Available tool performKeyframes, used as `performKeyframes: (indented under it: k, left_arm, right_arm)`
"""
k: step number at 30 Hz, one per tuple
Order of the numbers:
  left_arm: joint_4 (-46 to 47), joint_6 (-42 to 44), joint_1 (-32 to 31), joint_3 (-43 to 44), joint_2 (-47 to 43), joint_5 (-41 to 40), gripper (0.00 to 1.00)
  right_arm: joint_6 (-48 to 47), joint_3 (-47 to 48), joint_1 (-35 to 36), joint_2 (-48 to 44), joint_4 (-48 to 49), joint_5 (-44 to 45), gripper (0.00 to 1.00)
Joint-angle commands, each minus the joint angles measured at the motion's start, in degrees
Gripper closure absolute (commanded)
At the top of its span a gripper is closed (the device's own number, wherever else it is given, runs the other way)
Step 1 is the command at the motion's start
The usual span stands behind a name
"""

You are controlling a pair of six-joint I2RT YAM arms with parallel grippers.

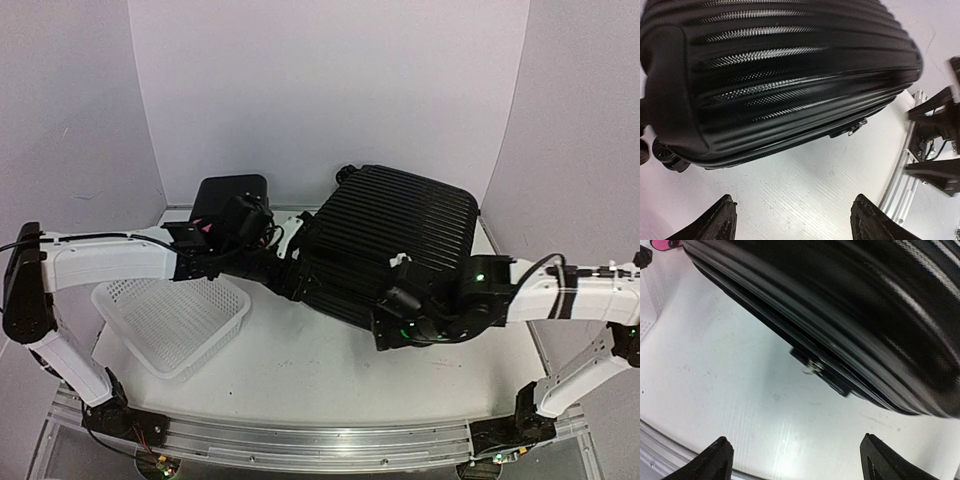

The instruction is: Open, take out, and arrange the luggage

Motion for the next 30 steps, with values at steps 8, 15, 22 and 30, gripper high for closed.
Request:
performKeyframes:
  k: [8, 15, 22, 30]
  left_arm:
    - [1.9, -1.7, 0.3, -9.0, -18.4, -0.1, 0.20]
    - [1.9, -1.8, 0.3, -13.4, -25.1, -0.1, 0.19]
    - [1.6, -2.4, 0.2, -14.9, -29.3, -0.7, 0.17]
    - [0.3, -3.2, 0.3, -16.7, -34.7, -1.6, 0.16]
  right_arm:
    - [19.2, 4.5, 3.3, 16.6, 10.5, 25.4, 0.39]
    - [25.4, 7.0, 3.6, 22.7, 3.8, 29.2, 0.40]
    - [29.3, 8.1, 3.3, 27.5, 3.6, 31.9, 0.44]
    - [32.2, 9.8, 2.4, 31.7, 2.4, 33.1, 0.58]
